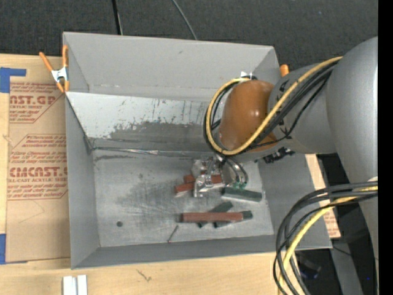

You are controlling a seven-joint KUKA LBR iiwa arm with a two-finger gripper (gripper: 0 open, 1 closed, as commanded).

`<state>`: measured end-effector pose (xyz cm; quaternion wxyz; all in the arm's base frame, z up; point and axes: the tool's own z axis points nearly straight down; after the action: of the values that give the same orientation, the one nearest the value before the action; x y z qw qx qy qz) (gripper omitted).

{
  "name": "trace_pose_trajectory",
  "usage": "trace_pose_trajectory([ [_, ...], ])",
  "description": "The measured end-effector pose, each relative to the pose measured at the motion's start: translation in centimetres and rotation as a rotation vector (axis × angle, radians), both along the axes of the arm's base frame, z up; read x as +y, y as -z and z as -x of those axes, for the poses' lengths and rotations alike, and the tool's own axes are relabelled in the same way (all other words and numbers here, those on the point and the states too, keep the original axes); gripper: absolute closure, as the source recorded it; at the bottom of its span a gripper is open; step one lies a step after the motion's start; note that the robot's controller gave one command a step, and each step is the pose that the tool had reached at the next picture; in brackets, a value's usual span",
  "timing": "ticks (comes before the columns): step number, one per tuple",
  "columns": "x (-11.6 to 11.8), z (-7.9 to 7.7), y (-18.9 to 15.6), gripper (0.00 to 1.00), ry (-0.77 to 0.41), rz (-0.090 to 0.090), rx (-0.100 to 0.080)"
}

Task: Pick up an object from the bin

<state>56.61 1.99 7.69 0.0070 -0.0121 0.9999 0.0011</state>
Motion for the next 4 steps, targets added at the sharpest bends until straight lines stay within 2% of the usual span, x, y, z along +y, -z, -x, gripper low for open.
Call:
trace_pose_trajectory([
  [1, -2.5, 1.3, -18.9, 1.00, -0.164, 0.005, 0.003],
  [2, -2.5, 1.4, -18.6, 1.00, -0.164, 0.003, 0.010],
  [3, -2.4, 1.3, -17.5, 1.00, -0.148, 0.004, -0.001],
  [4, -7.0, -0.6, -7.2, 0.00, -0.144, 0.003, 0.012],
])
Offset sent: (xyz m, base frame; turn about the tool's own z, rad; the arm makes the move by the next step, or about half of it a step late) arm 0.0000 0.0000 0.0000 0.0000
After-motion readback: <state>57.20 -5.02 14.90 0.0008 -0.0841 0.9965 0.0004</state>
